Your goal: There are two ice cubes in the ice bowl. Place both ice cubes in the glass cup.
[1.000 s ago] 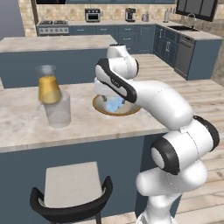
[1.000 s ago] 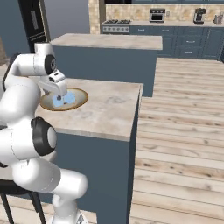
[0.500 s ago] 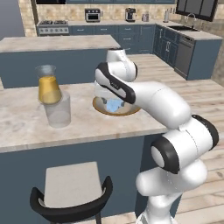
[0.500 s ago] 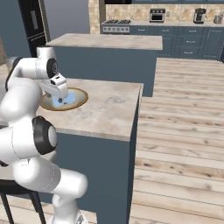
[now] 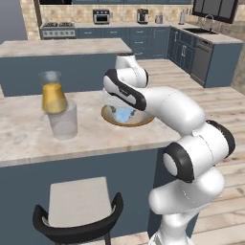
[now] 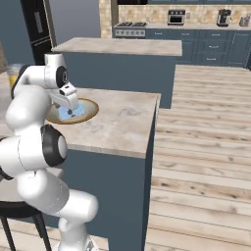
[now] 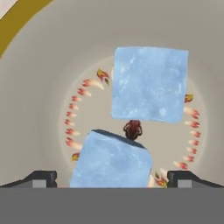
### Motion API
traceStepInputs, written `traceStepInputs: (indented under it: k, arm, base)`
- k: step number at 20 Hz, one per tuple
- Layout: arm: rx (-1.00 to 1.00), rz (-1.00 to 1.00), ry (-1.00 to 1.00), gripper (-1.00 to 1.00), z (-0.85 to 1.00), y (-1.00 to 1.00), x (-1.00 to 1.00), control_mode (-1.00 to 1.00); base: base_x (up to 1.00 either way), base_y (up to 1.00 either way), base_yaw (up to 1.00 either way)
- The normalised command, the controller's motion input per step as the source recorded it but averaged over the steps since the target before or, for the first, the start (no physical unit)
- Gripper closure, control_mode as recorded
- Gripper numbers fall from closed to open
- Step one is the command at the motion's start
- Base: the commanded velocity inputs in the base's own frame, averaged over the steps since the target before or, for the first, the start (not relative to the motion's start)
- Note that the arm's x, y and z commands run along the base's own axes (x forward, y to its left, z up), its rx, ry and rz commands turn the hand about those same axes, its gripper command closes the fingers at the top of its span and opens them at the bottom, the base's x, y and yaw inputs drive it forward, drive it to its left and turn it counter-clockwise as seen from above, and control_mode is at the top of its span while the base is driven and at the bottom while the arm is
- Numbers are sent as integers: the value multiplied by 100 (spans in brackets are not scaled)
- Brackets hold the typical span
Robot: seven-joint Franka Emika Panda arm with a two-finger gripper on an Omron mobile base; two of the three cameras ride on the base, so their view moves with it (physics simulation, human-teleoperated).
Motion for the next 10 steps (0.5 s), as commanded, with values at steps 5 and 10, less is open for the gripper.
traceStepInputs:
  k: [5, 10]
  arm:
    - [0, 0, 0, -100, -20, 0, -1, -100]
    - [0, 0, 2, 100, -9, 0, -4, -100]
  base:
    - [0, 0, 0]
    - [0, 0, 0]
